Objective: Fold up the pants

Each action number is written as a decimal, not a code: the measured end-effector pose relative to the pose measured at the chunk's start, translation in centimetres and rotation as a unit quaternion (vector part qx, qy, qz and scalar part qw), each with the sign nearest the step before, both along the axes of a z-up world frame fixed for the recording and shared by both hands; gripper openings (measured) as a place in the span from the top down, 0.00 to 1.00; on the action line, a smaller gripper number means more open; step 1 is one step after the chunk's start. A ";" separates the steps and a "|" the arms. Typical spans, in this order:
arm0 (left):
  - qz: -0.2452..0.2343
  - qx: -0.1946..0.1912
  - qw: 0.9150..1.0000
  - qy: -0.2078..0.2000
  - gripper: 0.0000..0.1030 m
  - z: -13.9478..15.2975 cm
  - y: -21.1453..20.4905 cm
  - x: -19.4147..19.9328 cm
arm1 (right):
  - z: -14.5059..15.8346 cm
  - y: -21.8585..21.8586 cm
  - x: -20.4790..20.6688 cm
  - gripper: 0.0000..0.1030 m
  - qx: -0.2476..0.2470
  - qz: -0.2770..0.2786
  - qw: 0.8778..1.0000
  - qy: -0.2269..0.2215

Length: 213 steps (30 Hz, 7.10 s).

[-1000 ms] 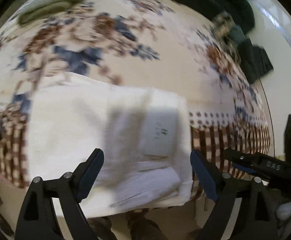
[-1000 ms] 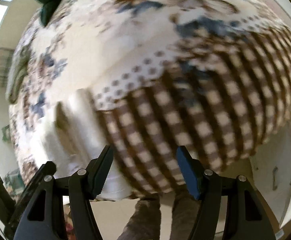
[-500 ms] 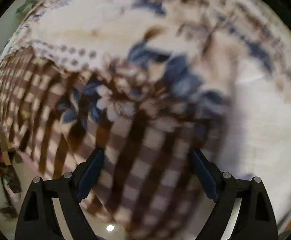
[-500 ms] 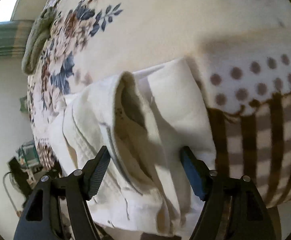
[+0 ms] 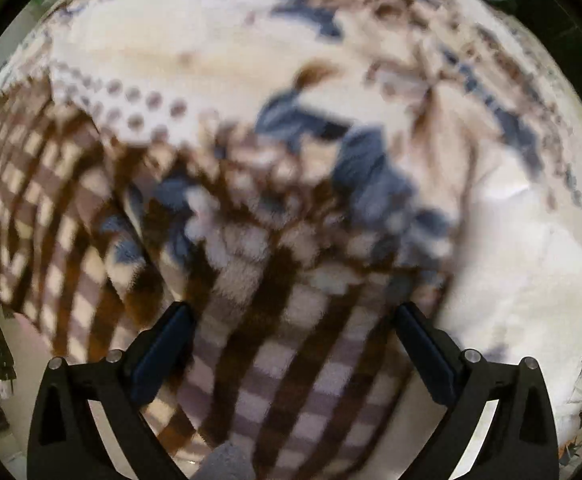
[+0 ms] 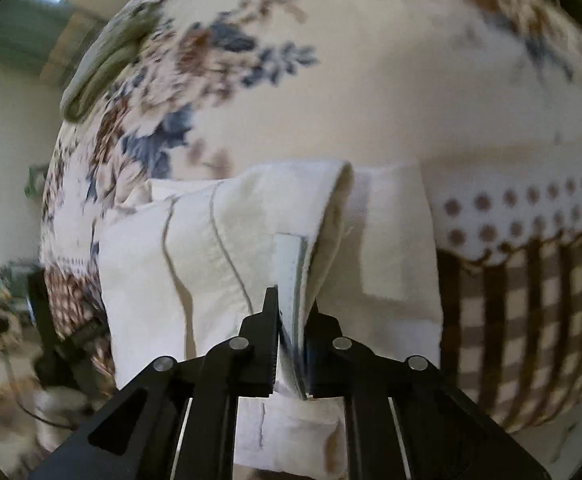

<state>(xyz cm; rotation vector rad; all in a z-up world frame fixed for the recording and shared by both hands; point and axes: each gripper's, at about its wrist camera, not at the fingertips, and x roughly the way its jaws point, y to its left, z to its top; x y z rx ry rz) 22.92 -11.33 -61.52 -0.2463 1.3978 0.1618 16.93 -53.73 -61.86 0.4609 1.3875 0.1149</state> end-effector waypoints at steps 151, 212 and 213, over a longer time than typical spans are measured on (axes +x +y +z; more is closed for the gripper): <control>-0.060 -0.303 0.934 -0.181 0.77 21.2 13.0 37.5 | 17.2 24.0 32.8 0.75 0.232 -0.151 0.941 -0.193; -0.054 0.046 0.986 -0.149 0.10 18.4 20.0 41.7 | 16.5 39.4 50.6 0.00 -0.235 0.018 0.962 -0.139; -0.057 0.046 0.986 -0.151 0.10 18.9 19.7 41.3 | 17.3 39.4 50.1 0.00 -0.236 0.019 0.961 -0.141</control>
